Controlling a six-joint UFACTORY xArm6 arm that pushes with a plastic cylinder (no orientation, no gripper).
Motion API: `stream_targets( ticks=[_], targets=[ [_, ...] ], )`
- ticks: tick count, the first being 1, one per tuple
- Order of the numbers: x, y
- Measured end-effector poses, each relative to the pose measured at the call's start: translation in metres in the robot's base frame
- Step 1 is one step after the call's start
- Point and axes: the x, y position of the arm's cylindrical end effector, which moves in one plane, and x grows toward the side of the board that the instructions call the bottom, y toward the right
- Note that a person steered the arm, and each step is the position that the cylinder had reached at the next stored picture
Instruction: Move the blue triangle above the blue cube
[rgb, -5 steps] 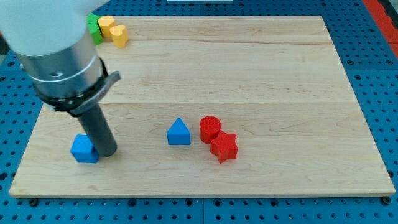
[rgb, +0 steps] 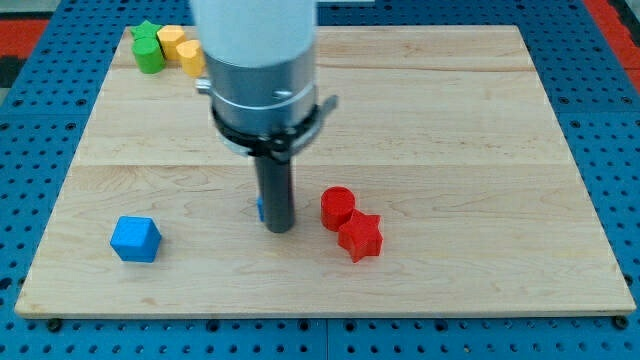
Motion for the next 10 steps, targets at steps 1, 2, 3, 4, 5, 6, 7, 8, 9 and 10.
stream_targets(
  ticks=[1, 2, 3, 4, 5, 6, 7, 8, 9, 10],
  targets=[
    [-0.005, -0.019],
    [-0.005, 0.016],
    [-0.007, 0.048],
    [-0.027, 0.038],
    [-0.042, -0.012],
    [-0.043, -0.078],
    [-0.043, -0.124],
    [-0.043, -0.113],
    [-0.042, -0.072],
    [-0.029, -0.071]
  ],
)
